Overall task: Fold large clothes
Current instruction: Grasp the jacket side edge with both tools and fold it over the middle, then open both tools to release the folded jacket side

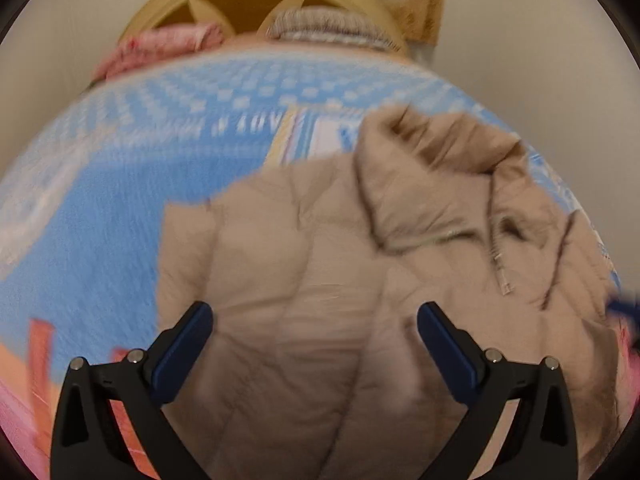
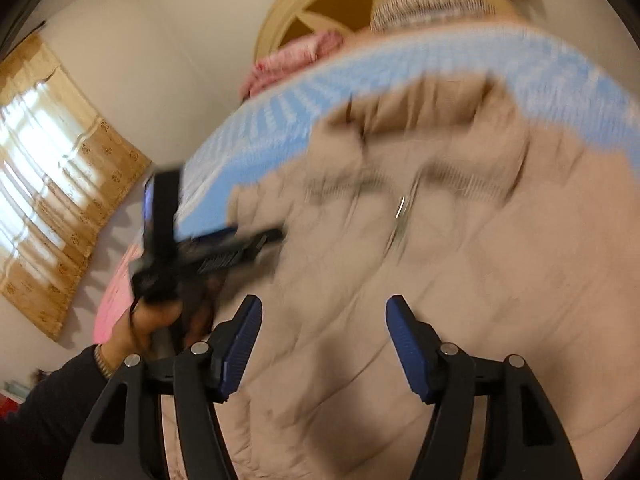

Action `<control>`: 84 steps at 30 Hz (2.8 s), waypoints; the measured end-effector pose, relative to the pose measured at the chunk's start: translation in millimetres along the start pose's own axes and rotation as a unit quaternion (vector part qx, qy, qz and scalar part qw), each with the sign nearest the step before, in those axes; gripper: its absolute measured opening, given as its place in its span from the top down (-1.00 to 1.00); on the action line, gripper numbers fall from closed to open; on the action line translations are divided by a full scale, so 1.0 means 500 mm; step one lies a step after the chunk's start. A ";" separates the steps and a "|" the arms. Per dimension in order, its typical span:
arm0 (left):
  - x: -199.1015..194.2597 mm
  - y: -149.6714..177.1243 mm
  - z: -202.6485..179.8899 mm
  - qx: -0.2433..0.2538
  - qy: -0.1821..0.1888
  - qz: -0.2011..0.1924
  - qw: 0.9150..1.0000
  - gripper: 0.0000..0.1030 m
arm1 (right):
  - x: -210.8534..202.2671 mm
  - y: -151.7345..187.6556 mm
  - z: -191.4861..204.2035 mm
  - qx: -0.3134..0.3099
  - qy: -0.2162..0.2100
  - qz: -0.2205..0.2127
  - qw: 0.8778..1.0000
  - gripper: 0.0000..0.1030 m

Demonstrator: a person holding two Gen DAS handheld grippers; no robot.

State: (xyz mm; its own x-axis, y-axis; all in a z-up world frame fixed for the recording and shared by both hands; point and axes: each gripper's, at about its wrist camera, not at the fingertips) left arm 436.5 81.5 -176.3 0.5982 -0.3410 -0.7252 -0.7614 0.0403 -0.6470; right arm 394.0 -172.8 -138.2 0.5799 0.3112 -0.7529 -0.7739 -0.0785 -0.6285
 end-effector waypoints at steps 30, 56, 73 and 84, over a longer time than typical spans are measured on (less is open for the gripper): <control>0.229 -0.230 -0.072 0.103 0.004 0.057 0.993 0.59 | 0.216 -0.281 -0.121 -0.216 0.133 -0.017 0.967 0.86; 0.005 -0.205 -0.138 0.162 0.044 -0.099 0.981 -0.62 | 0.231 -0.129 -0.144 -0.288 0.186 -0.044 0.938 0.99; 0.248 -0.159 -0.137 0.096 -0.026 0.030 0.995 -0.67 | 0.221 -0.111 -0.142 -0.303 0.193 -0.060 0.931 0.98; 0.256 -0.152 -0.136 0.089 -0.035 0.026 0.995 -0.69 | 0.105 -0.254 -0.121 -0.103 0.128 -0.031 0.986 0.47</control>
State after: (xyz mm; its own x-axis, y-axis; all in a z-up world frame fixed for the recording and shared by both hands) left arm 554.1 -29.2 -203.9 0.5795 -0.2672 -0.7699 -0.7394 0.2249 -0.6346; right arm 538.0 -203.7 -109.5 0.6897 0.0737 -0.7203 -0.6827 -0.2655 -0.6808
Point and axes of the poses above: each gripper's, at about its wrist camera, not at the fingertips, and x roughly the way its jaws point, z to its left, y to its underside, and after that the axes turned 13 degrees about y, right-handed
